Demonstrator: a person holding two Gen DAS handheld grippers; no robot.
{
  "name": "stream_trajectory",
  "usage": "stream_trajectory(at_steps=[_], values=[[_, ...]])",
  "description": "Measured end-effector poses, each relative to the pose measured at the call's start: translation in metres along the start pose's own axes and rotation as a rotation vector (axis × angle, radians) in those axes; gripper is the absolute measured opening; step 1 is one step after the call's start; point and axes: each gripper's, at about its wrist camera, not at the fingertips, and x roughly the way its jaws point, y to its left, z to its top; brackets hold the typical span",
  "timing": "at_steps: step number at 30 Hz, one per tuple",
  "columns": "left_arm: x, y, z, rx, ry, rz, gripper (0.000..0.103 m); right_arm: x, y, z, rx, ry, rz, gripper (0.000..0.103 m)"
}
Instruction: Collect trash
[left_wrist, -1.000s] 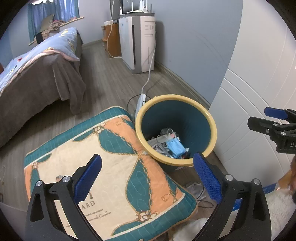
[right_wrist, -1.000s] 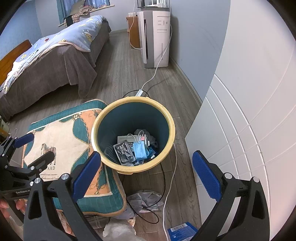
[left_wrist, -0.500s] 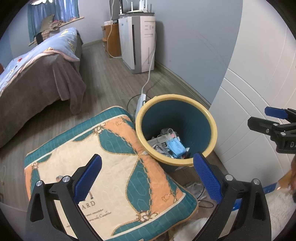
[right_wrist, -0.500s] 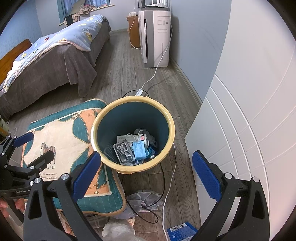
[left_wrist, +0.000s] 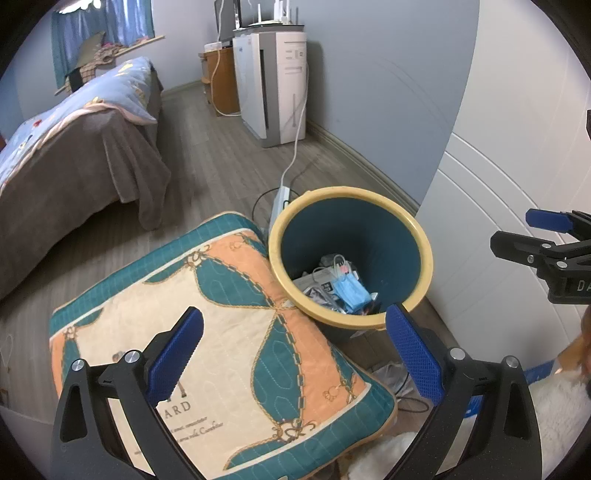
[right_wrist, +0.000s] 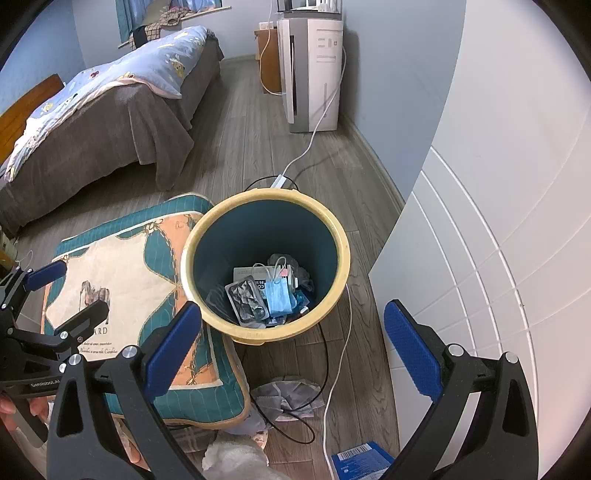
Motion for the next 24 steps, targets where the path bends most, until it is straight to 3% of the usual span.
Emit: stream_trajectory(at_steps=[24], values=[[-0.0007,0.0018,-0.0008,0.006,-0.011,0.005,0.098,0.0000,-0.0005,0.0003,-0.003,0.006,0.001,0.097]])
